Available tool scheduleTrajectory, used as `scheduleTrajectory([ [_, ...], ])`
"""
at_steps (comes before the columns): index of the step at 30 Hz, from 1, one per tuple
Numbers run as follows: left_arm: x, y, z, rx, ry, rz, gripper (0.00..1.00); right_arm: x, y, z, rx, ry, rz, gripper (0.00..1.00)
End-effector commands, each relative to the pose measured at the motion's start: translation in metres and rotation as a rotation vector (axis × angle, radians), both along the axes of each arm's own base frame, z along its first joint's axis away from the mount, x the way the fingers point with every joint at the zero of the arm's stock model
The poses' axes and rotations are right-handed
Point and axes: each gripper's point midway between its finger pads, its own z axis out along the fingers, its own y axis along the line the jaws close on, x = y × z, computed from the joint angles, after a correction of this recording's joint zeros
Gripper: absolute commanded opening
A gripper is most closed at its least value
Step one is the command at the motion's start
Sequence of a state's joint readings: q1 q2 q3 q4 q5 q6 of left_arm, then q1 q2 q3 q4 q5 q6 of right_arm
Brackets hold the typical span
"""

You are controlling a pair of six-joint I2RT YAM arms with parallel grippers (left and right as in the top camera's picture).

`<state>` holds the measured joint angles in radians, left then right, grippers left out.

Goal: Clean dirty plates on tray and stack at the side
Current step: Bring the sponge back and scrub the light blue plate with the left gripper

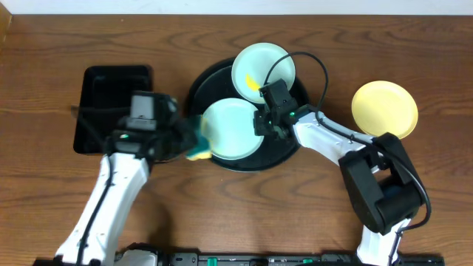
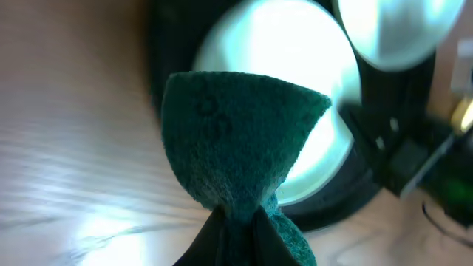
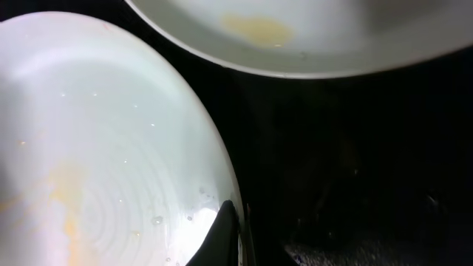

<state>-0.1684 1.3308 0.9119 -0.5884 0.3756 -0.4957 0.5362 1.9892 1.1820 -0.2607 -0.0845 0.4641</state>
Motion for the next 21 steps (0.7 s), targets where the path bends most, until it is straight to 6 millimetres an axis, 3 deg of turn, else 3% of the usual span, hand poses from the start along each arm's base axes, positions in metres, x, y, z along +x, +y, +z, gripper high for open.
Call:
scheduleTrajectory([
  [1, -0.004, -0.029, -0.011, -0.01, 0.004, -0.103, 0.07, -0.019, -0.006, -0.04, -0.059, 0.091, -0.023, 0.01],
  [13, 0.03, -0.052, -0.064, 0.11, -0.009, -0.03, 0.07, -0.028, 0.007, -0.04, -0.066, 0.086, 0.013, 0.01],
  [21, 0.058, -0.048, -0.059, 0.176, -0.129, 0.08, 0.08, -0.027, 0.007, -0.04, -0.089, 0.067, 0.01, 0.01],
])
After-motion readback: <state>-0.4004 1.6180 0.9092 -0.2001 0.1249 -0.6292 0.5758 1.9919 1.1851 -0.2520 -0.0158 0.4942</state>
